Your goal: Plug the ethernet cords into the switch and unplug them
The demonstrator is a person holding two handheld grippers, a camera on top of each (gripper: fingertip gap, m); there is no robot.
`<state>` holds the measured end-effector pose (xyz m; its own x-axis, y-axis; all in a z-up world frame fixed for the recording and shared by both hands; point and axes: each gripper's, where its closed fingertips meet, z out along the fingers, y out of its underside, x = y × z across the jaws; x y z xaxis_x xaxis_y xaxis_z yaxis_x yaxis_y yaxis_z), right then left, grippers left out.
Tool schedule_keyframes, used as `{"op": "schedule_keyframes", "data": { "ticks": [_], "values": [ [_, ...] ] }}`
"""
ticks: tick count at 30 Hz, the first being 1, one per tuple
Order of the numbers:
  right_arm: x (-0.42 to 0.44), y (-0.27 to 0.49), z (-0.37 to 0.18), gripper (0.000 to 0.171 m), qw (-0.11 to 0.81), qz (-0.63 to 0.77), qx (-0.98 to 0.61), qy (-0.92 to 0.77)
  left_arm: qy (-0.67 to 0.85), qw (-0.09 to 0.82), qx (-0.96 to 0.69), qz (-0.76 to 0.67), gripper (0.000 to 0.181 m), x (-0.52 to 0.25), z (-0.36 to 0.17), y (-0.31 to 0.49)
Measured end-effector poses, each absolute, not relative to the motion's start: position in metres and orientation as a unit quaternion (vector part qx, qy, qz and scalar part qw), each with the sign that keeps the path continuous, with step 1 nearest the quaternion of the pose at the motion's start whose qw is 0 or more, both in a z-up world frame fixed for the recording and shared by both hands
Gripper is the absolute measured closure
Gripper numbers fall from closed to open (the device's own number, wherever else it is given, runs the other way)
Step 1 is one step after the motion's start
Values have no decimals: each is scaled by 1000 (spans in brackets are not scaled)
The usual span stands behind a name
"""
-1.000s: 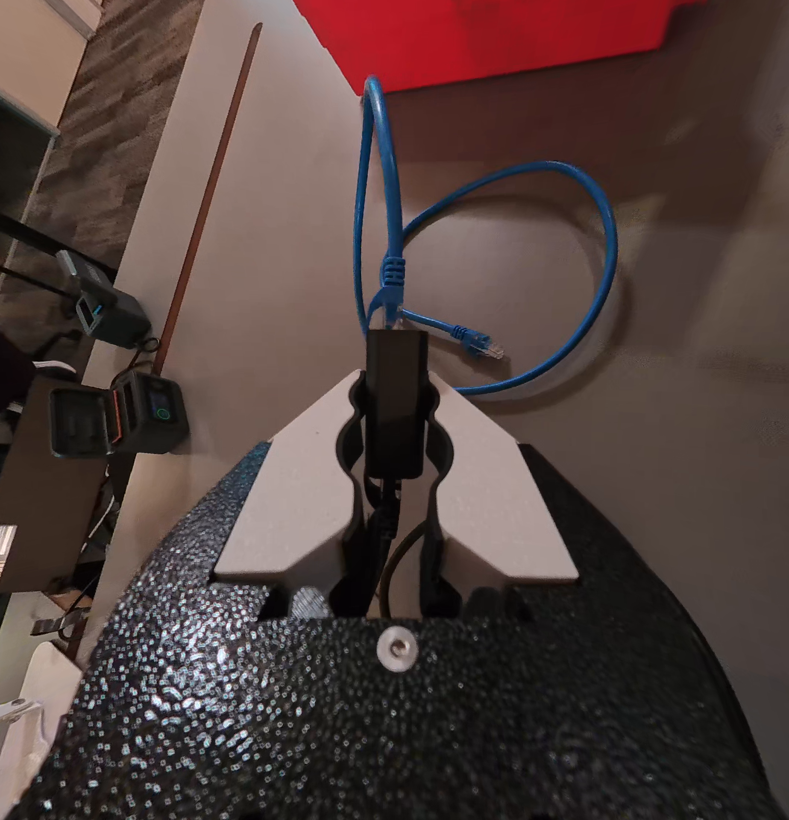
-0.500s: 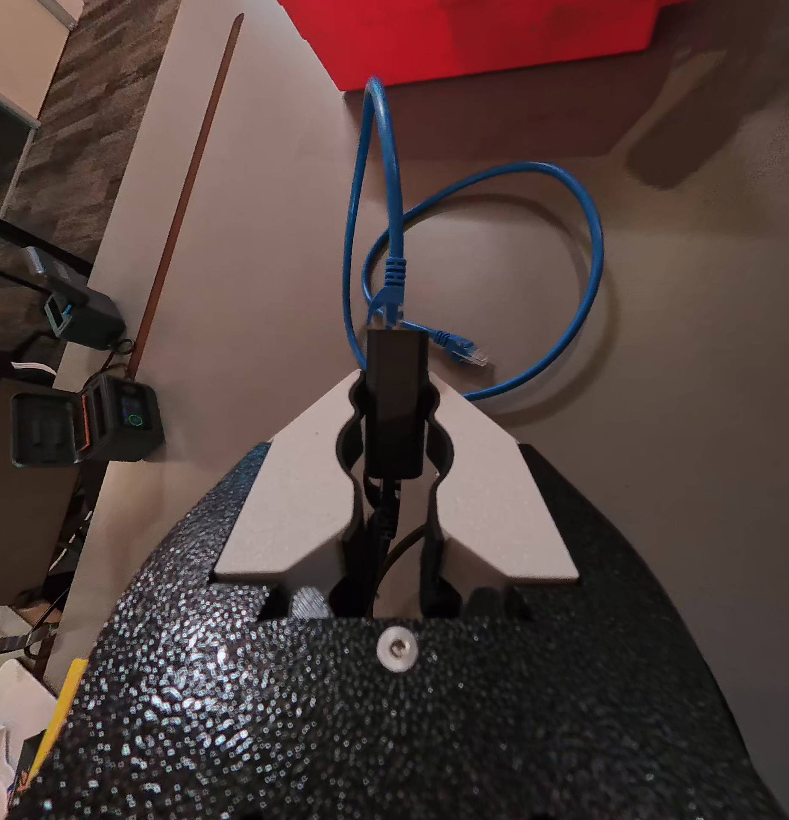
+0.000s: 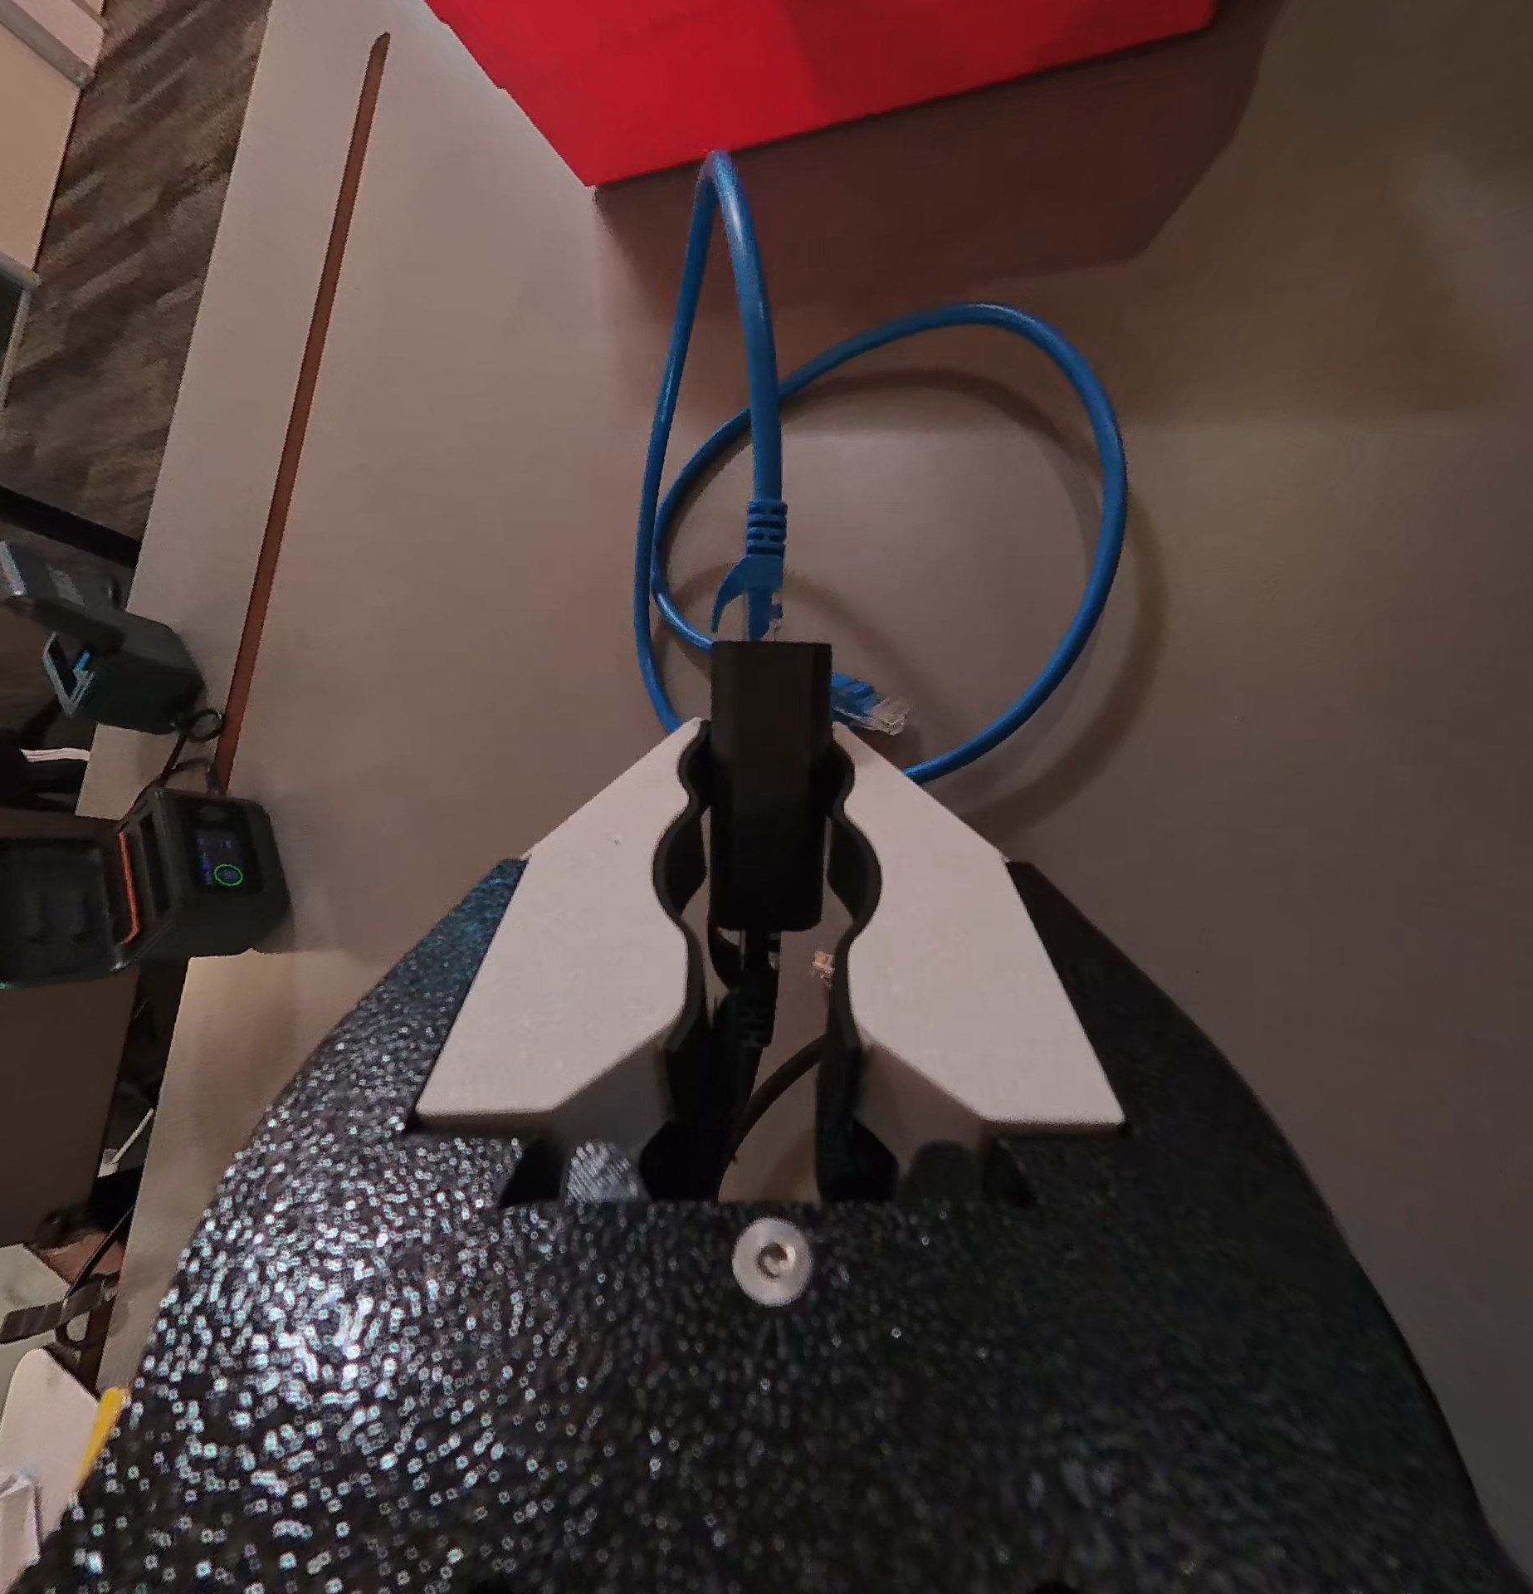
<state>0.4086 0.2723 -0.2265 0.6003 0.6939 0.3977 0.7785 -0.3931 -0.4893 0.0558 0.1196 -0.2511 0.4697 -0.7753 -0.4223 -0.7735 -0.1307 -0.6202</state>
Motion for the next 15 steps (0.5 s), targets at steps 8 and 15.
{"op": "schedule_keyframes", "data": {
  "ticks": [8, 15],
  "values": [
    [247, 193, -132, 110, 498, 117, -633, -581, 532, 408, -742, -3, 160, 68, -257, 120],
    [125, 106, -202, 124, 442, 152, -496, -732, 566, 428, -705, 3, 160, 88, -251, 113]
  ]
}}
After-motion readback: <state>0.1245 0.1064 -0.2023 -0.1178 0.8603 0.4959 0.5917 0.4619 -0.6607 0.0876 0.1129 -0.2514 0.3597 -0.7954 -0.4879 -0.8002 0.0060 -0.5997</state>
